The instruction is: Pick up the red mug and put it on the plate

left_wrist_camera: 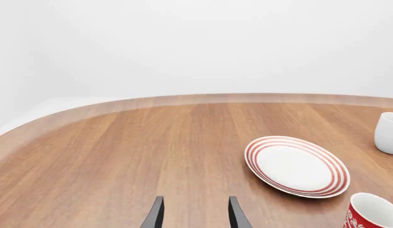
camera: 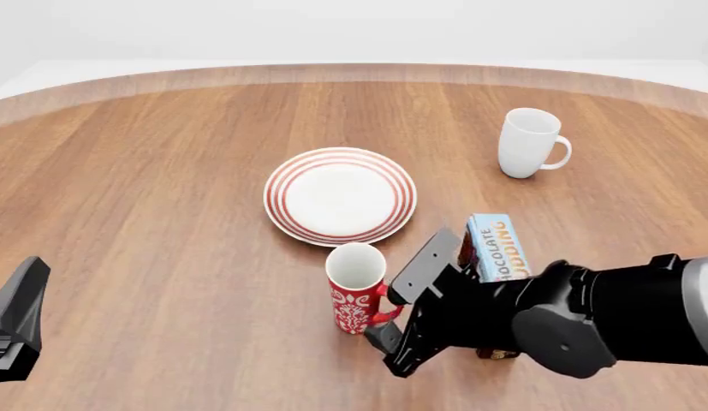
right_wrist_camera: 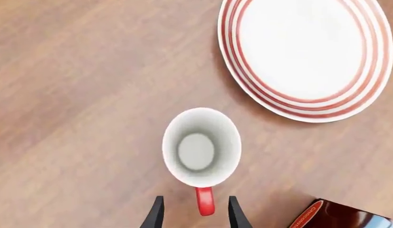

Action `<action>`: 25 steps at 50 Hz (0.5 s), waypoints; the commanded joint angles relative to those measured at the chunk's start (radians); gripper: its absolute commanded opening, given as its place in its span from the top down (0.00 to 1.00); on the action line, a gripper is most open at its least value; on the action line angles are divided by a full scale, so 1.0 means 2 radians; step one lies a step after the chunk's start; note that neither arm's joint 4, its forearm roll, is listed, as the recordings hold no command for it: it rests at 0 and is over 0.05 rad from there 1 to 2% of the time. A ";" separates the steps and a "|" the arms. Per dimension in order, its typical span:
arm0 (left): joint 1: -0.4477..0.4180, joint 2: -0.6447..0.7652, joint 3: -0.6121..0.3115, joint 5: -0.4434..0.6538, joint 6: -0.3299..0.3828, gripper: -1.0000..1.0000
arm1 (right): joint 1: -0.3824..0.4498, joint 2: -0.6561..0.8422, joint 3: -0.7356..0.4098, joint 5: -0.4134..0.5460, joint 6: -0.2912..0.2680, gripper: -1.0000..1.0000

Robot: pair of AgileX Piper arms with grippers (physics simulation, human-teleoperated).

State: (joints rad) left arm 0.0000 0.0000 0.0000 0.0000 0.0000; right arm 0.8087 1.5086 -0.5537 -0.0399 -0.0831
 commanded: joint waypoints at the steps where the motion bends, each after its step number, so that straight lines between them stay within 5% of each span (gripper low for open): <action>1: 0.000 0.000 0.000 0.000 0.000 0.00 | 0.003 0.004 0.005 -0.010 0.002 1.00; 3: 0.000 0.000 0.000 0.000 0.000 0.00 | -0.003 0.005 0.006 -0.014 -0.016 1.00; 25: 0.000 0.000 0.000 0.000 0.000 0.00 | -0.024 -0.044 -0.012 0.018 -0.029 1.00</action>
State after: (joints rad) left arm 0.0000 0.0000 0.0000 0.0000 0.0000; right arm 0.7819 1.4784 -0.5514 -0.0401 -0.1312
